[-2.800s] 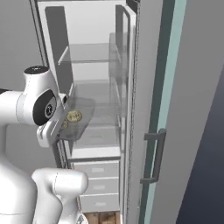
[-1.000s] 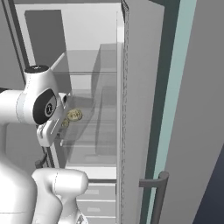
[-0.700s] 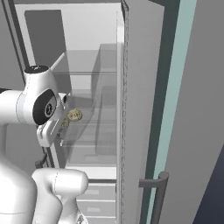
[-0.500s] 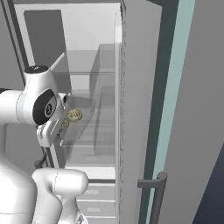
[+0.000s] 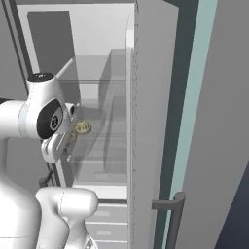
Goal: Place two dumplings into each of the tupperware containers and then place the containers in the fridge.
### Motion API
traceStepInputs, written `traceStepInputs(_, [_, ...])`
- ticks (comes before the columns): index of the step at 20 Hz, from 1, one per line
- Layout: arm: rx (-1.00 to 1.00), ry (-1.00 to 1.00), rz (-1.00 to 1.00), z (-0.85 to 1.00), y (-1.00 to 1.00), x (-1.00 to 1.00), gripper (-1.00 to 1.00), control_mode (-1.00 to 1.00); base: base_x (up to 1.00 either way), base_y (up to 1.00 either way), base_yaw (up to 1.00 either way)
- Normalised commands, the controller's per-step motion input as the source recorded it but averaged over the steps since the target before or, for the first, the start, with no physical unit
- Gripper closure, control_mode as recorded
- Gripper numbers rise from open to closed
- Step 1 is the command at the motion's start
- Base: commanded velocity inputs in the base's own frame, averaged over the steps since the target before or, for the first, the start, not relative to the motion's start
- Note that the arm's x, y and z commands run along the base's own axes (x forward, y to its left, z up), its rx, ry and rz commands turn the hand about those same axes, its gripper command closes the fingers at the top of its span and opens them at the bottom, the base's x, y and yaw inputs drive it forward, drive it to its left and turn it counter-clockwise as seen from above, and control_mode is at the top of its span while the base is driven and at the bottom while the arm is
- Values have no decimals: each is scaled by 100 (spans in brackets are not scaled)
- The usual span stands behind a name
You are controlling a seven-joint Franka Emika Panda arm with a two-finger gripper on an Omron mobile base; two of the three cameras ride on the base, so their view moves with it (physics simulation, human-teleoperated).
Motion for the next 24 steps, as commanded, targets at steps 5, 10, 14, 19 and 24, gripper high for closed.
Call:
traceStepInputs(5, [13, -36, 20, 12, -24, 0, 100, -100, 0, 0, 0])
traceStepInputs(10, [9, -27, 16, 41, 3, 28, 100, -100, 0, 0, 0])
traceStepInputs(14, [2, -1, 10, 66, 6, 49, 100, -100, 0, 0, 0])
traceStepInputs(19, [0, 1, 3, 55, 17, 77, 100, -100, 0, 0, 0])
traceStepInputs(24, [0, 17, 1, 49, 5, 90, 100, -100, 0, 0, 0])
